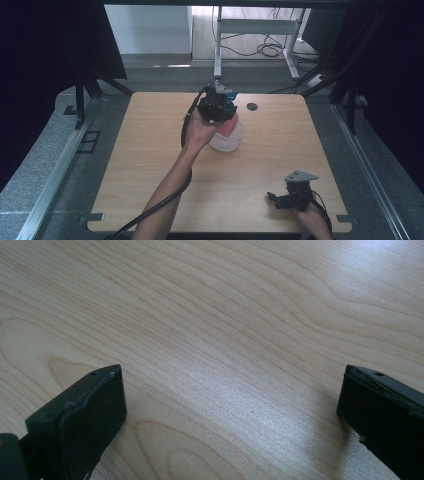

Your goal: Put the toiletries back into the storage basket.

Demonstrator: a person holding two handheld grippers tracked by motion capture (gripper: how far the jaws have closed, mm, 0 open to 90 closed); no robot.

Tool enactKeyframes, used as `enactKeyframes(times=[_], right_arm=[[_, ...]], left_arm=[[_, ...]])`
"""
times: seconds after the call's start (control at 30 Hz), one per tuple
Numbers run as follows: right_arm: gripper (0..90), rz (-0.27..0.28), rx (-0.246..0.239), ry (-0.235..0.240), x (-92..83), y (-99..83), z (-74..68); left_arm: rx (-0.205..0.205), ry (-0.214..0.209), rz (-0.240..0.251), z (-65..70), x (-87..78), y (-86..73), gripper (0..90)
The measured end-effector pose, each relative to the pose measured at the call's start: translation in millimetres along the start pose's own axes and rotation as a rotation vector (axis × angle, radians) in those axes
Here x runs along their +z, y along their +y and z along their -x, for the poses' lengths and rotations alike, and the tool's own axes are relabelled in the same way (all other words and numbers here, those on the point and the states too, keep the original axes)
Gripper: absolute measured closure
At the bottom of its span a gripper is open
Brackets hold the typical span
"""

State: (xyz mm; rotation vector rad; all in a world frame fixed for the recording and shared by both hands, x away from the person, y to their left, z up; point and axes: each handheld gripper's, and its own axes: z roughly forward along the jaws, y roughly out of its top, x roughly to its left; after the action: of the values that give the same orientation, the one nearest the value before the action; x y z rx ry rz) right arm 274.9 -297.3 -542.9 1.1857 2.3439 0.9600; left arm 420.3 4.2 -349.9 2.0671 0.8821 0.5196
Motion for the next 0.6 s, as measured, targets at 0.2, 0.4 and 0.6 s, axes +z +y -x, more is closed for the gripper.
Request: enactKeyframes(times=[0.2,0.4,0.6], right_arm=[[0.0,0.0,0.0,0.001,0.0,0.0,-0.1],[0.0,-0.001,-0.002,0.001,-0.1,0.0,0.0],[0.0,0.0,-0.002,0.004,-0.1,0.0,-0.1]], left_arm=[[0.01,0.011,-0.013,2.9,9.7,-5.6,53.0],[0.004,0.009,-0.017,3.9,19.9,-14.5,53.0],[0.009,0.011,-0.032,3.5,27.9,-22.9,53.0]])
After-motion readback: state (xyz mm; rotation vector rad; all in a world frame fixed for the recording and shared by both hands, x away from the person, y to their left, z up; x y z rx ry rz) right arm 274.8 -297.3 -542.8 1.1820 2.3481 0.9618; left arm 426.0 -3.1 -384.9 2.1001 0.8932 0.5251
